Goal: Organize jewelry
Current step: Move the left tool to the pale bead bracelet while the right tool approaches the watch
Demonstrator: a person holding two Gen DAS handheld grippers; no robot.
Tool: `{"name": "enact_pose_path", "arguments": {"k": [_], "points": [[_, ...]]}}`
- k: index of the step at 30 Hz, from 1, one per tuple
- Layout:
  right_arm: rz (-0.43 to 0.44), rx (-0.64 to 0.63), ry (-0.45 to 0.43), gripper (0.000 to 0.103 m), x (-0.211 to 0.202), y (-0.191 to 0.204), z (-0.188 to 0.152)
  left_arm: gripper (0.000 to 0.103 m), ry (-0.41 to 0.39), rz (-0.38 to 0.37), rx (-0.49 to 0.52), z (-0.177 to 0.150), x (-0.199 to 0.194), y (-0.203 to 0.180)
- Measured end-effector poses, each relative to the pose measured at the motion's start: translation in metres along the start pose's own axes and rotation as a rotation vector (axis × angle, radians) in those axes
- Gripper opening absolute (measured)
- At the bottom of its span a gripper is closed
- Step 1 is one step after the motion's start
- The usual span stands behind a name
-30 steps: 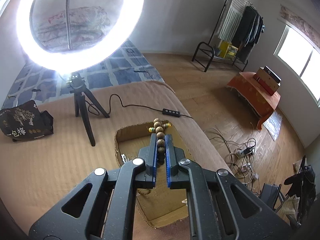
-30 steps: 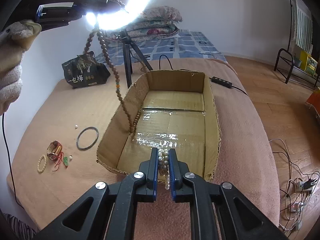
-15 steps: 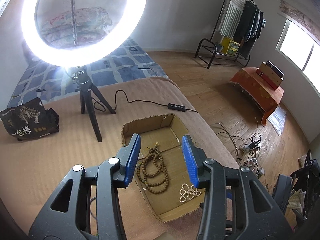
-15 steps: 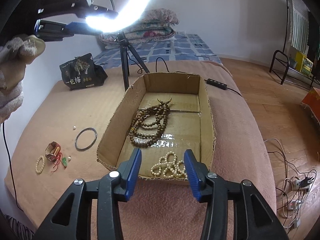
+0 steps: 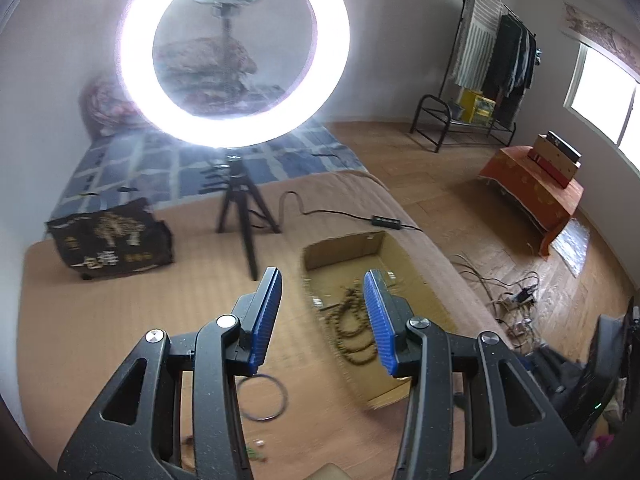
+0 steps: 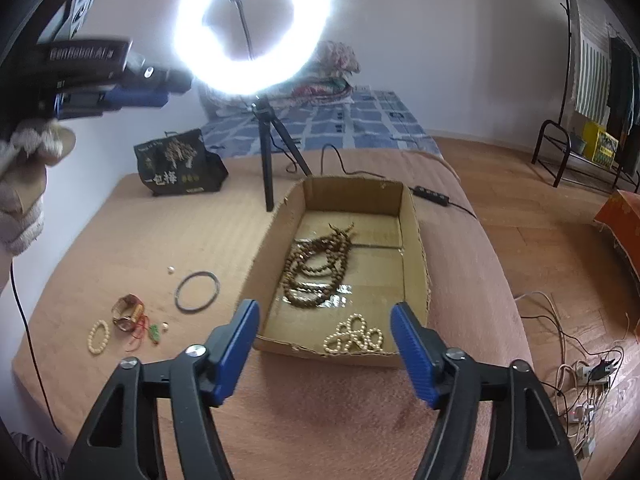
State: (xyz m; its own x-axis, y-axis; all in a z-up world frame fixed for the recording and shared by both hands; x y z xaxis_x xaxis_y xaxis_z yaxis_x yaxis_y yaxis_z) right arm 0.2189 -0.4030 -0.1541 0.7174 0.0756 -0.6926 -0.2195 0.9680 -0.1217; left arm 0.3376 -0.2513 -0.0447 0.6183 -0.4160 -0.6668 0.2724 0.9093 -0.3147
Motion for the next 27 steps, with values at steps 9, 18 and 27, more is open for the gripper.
{"name": "enact_pose_path", "arguments": {"k": [9,18,27], "points": [[0.013,-0.069,-0.047,0.09,-0.026,0.036,0.019,0.064,-0.077,0.082,-0.033,-0.004,-0.055,0.077],[0.045,-0.118,-0.065,0.095,-0.031,0.069,0.028,0.064,-0.081,0.158,-0.093,-0.044,-0.093,0.158],[0.092,-0.131,-0.05,0.095,-0.018,0.097,0.029,0.064,-0.039,0.225,-0.128,-0.114,-0.107,0.22]]}}
Point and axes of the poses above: each gripper's, at about its wrist camera, not at the fingertips, and x roughly the way its jaws point, y to its left, z to its top, the point moved 9 cm from there along x, roughly the way its jaws point, and after that the axes turned 14 degrees about -x, right-handed, at the moved point
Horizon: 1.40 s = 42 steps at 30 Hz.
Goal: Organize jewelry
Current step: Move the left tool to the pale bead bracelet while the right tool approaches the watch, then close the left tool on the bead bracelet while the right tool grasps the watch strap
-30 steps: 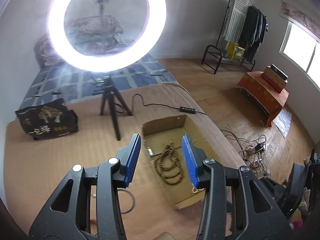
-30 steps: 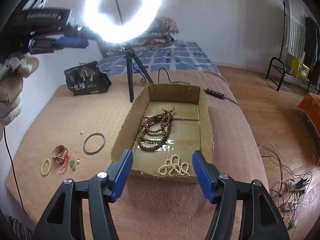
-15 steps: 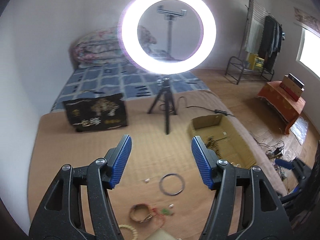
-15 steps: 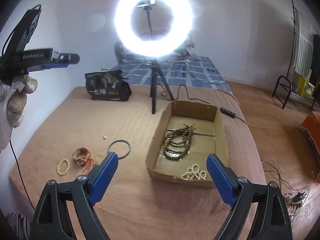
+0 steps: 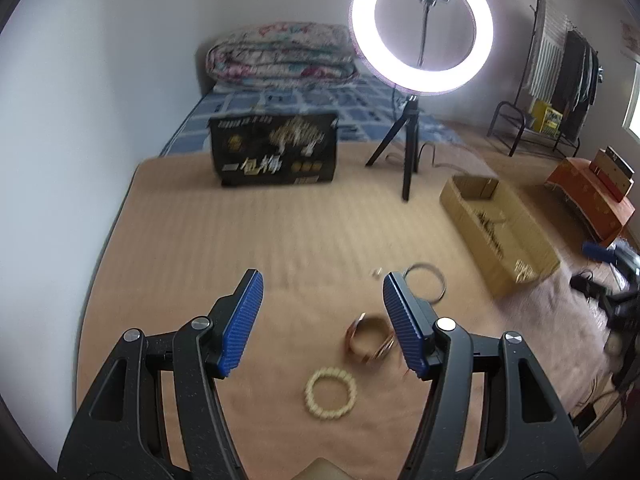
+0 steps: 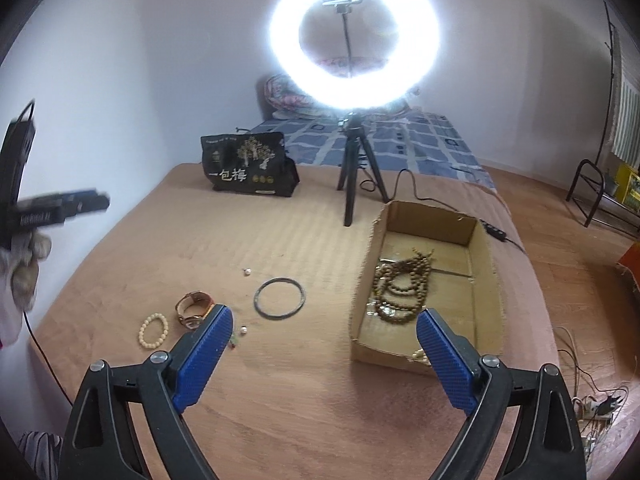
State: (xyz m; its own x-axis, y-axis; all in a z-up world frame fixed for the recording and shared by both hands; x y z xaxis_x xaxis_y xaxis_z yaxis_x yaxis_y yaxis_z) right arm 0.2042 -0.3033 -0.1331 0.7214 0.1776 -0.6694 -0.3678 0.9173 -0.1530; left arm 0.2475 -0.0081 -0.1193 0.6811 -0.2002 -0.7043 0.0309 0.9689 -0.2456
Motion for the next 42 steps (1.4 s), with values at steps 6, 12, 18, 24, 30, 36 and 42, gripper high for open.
{"name": "enact_pose_path", "arguments": {"k": [6,12,18,24,30,36,42], "points": [[0.042,-0.02,0.021,0.095,0.015,0.021,0.002,0.064,0.051,0.017,-0.004,-0.047,0.006,0.028],[0.091,-0.061,0.041,0.095,0.029,0.044,0.005,0.064,0.12,-0.006,-0.019,-0.085,0.022,0.038],[0.137,-0.097,0.065,0.094,0.049,0.069,0.013,0.064,0.162,-0.006,-0.024,-0.108,0.04,0.041],[0.192,-0.106,0.096,0.093,0.071,0.091,0.014,0.064,0.175,0.016,0.026,-0.126,0.053,0.038],[0.235,-0.114,0.146,0.084,0.1,0.109,0.012,0.064,0.203,0.041,0.02,-0.134,0.073,0.044],[0.27,-0.116,0.184,0.075,0.126,0.124,0.012,0.048,0.228,0.052,-0.012,-0.133,0.092,0.053],[0.311,-0.143,0.246,0.061,0.156,0.143,0.009,0.038,0.26,0.051,-0.021,-0.138,0.108,0.055]]}}
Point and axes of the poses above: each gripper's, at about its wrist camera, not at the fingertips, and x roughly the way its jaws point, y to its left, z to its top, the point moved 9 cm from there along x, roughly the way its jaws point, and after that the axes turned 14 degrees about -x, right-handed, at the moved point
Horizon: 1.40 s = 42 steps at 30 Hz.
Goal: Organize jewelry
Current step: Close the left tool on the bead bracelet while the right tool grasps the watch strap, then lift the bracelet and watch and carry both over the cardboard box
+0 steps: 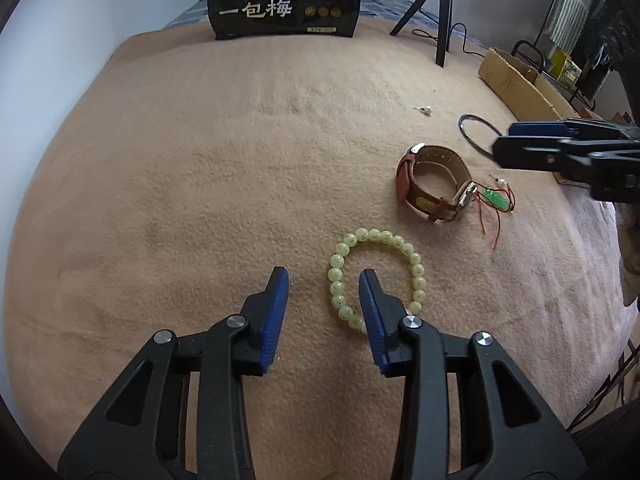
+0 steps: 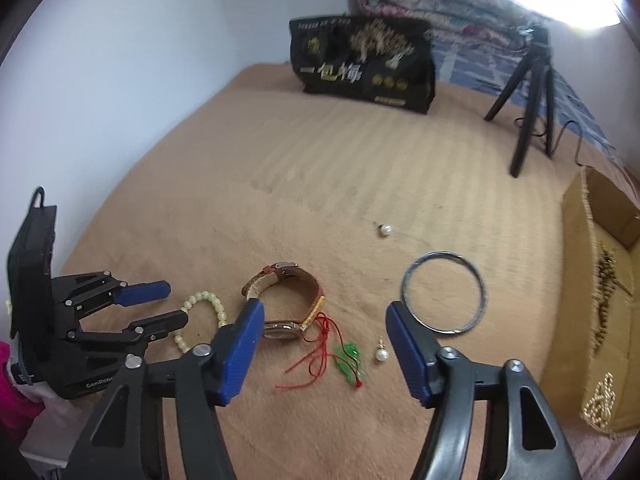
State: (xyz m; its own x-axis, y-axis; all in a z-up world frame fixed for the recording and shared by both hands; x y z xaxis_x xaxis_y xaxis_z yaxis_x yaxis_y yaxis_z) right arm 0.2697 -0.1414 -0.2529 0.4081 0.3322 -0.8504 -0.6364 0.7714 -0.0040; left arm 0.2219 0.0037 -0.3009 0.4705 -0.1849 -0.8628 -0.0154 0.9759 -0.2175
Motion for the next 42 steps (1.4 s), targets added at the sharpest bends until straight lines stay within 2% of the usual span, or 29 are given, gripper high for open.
{"name": "enact_pose_path", "arguments": {"k": [4,7,13,21,23,25,27,33,42], "points": [[0.004,-0.01,0.039,0.055,0.021,0.003,0.003,0.037,0.009,0.002,0.009,0.0,0.008,-0.001],[0.009,-0.012,0.056,0.054,0.032,0.004,0.005,0.037,0.001,-0.002,0.018,0.001,0.011,-0.003],[0.02,-0.014,0.082,0.044,0.049,0.008,0.007,0.03,-0.027,0.014,0.032,0.004,0.014,-0.007],[-0.001,-0.021,0.111,0.033,0.064,0.01,0.007,0.012,-0.046,0.021,0.018,0.007,0.016,-0.009],[-0.013,-0.023,0.111,0.028,0.064,0.009,0.007,0.009,-0.047,0.018,0.009,0.007,0.015,-0.009],[-0.018,-0.022,0.108,0.016,0.063,0.009,0.006,0.008,-0.05,0.018,-0.002,0.007,0.015,-0.009],[-0.015,-0.015,0.102,0.009,0.061,0.009,0.006,0.007,-0.053,0.014,-0.014,0.007,0.014,-0.009],[-0.021,-0.003,0.083,0.008,0.055,0.01,0.006,0.006,-0.052,-0.011,-0.063,0.008,0.005,-0.004],[-0.027,0.012,0.03,0.008,0.034,0.015,0.012,0.006,-0.104,-0.018,-0.062,0.009,-0.023,-0.005]]}}
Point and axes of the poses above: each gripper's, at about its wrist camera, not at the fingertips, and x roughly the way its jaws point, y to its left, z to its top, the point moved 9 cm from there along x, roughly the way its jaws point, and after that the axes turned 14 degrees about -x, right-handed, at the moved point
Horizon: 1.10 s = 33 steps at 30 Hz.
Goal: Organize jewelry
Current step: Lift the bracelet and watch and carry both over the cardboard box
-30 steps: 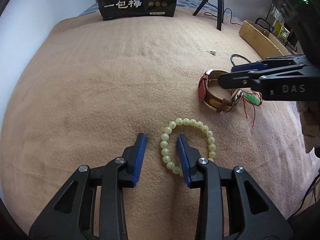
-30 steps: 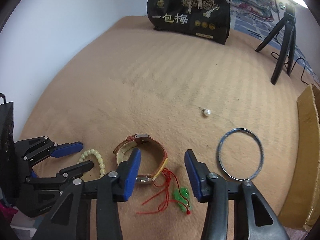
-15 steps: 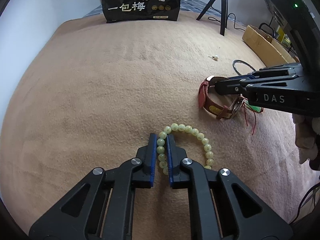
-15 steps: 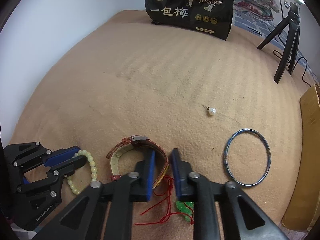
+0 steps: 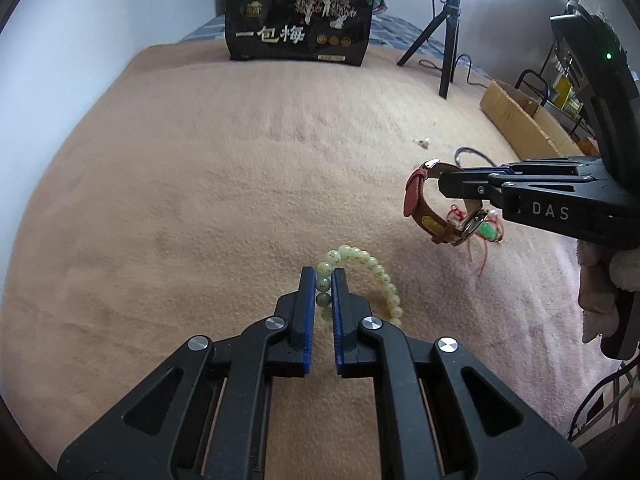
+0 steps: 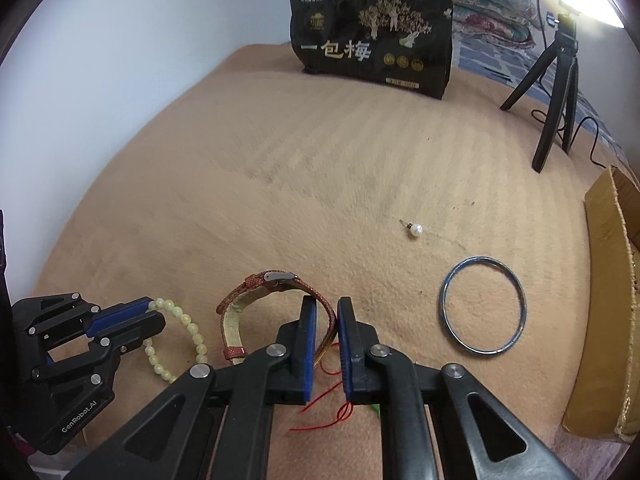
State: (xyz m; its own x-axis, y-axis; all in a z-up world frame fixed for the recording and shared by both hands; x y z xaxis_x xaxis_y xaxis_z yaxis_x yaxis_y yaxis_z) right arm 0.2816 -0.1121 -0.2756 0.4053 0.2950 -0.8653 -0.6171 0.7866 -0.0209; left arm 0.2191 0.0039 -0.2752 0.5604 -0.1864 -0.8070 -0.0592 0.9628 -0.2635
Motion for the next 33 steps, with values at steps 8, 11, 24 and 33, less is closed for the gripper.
{"name": "enact_pose_path", "arguments": {"k": [8,11,24,33], "points": [[-0.019,0.0,-0.054,0.008,-0.032,0.004,0.003,0.005,-0.054,-0.006,0.026,0.006,-0.029,-0.009],[-0.032,-0.003,-0.073,0.008,-0.045,0.003,0.003,0.005,-0.073,-0.011,0.03,0.009,-0.04,-0.012],[-0.079,0.034,-0.151,0.008,-0.105,-0.018,-0.009,0.005,-0.132,-0.054,0.077,0.017,-0.081,-0.043],[-0.137,0.073,-0.203,0.008,-0.15,-0.051,-0.025,0.005,-0.155,-0.116,0.115,0.027,-0.096,-0.082]]}}
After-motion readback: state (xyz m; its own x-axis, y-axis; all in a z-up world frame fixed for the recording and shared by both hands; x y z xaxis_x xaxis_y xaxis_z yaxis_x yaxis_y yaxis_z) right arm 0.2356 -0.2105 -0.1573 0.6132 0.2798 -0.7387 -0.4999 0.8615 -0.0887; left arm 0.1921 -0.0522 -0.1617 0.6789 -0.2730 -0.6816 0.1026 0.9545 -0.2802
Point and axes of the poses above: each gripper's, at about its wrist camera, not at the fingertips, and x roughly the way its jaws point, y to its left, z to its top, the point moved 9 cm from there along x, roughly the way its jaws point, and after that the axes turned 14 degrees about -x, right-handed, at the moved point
